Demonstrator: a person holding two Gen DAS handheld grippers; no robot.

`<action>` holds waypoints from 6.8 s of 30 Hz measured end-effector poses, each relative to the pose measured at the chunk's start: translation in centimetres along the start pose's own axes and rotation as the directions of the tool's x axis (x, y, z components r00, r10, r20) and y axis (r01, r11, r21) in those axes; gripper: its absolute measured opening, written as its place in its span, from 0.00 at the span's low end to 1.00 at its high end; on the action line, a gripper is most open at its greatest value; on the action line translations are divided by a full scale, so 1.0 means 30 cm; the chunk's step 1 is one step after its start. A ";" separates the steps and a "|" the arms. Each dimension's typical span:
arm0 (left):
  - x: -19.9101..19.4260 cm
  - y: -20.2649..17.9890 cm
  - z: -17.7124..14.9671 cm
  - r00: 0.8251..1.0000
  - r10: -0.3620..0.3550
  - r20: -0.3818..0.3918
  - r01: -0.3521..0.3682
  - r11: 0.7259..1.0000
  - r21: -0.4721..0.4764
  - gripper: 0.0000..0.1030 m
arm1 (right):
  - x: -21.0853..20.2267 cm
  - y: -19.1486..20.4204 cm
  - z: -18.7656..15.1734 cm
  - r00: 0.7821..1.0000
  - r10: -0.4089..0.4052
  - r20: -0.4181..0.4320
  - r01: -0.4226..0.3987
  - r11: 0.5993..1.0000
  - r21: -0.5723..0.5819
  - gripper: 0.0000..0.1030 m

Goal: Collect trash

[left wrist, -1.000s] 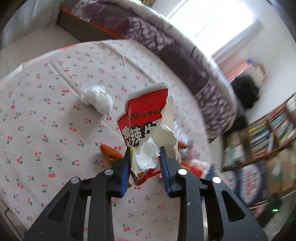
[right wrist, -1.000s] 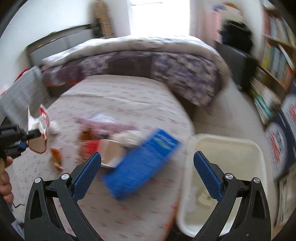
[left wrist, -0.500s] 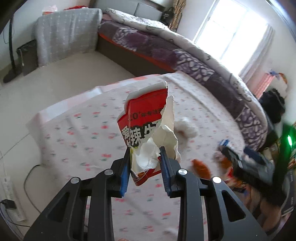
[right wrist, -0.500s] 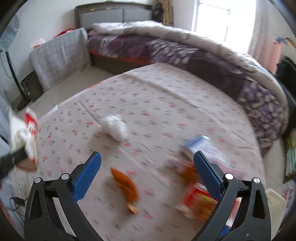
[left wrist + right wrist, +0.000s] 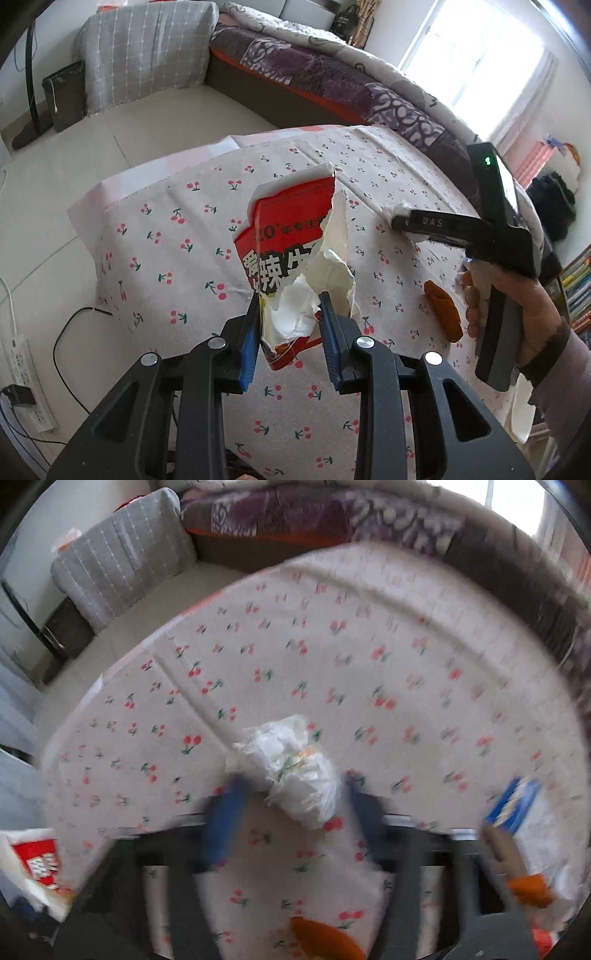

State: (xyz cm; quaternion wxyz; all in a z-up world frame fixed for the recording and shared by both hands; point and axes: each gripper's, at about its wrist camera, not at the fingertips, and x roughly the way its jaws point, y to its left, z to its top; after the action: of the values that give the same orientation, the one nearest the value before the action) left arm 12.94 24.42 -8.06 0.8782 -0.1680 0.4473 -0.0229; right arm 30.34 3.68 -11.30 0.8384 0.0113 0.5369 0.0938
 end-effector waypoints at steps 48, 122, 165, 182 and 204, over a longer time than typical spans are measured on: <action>-0.135 -0.454 -0.101 0.989 0.049 0.138 -0.065 0.991 0.119 0.32 | -0.677 -0.489 -0.570 0.884 -0.300 0.358 0.169 0.920 0.354 0.35; -0.065 -1.548 -0.614 0.965 -0.195 -0.174 0.261 0.740 0.619 0.66 | -0.950 -1.284 -1.270 0.752 -0.653 0.091 0.289 0.451 0.844 0.93; 0.381 -0.682 -0.103 0.961 0.247 -0.125 -0.226 0.960 0.164 0.52 | -0.706 -0.861 -0.864 0.868 -0.435 0.240 0.284 0.830 0.480 0.93; 0.253 -0.515 -0.139 0.981 0.151 -0.122 -0.121 0.968 0.221 0.19 | -0.557 -0.496 -0.530 0.917 -0.208 0.340 0.232 0.972 -0.031 0.93; 0.148 -0.424 -0.127 0.990 0.097 -0.102 -0.080 0.984 0.160 0.18 | -0.331 -0.481 -0.234 0.981 -0.127 0.147 0.141 0.986 -0.091 0.22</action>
State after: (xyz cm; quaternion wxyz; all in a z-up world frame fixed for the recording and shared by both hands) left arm 13.96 10.54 -9.57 0.8629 -0.0775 0.4987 -0.0277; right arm 22.07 -12.74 -7.09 0.8781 -0.0607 0.4705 0.0630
